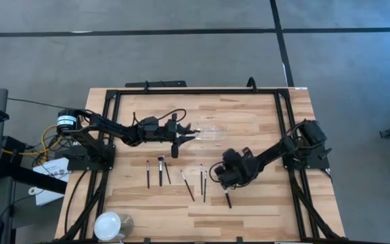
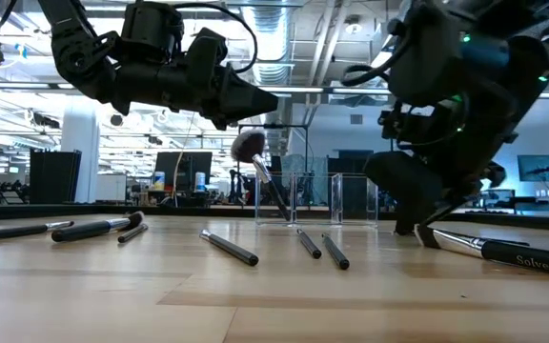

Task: Put items in baskets/containers
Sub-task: Put the liner brush into the middle section of the transparent organizer

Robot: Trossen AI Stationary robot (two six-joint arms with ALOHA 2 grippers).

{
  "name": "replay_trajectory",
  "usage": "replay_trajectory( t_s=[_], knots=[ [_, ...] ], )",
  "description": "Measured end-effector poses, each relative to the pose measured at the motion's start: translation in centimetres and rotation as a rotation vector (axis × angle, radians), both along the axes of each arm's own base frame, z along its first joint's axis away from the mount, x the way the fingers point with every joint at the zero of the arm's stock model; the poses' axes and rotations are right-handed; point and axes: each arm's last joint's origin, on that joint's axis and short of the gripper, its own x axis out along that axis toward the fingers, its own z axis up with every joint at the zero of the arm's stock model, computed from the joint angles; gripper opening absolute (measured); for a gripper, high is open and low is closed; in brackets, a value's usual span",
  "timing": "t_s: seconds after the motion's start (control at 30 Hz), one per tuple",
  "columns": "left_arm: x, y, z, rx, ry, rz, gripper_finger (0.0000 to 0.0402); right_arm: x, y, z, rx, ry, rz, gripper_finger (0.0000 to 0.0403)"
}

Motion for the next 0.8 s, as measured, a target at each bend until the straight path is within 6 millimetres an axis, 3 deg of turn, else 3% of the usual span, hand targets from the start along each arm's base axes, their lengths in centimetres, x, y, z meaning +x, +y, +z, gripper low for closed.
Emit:
replay_trajectory(
  t_s=[0.2, 0.33, 0.47, 0.8],
  knots=[
    [0.0, 0.0, 0.0, -0.003, 0.000, 0.000, 0.0092, 0.4, -0.9, 0.0, 0.008, 0.003, -0.012, 0.0096],
    [0.0, 0.0, 0.0, -0.007, 0.000, 0.001, 0.0092, 0.1, 0.1, -0.2, -0.013, -0.049, -0.002, 0.0095],
    [0.0, 0.0, 0.0, -0.006, 0.000, 0.001, 0.0092, -1.4, 1.3, -1.0, -0.046, -0.126, -0.033, 0.0092],
    [0.0, 0.4, 0.0, -0.005, 0.000, 0.041, 0.0092, -1.9, 1.5, -1.1, -0.041, -0.107, 0.021, 0.0092]
  ],
)
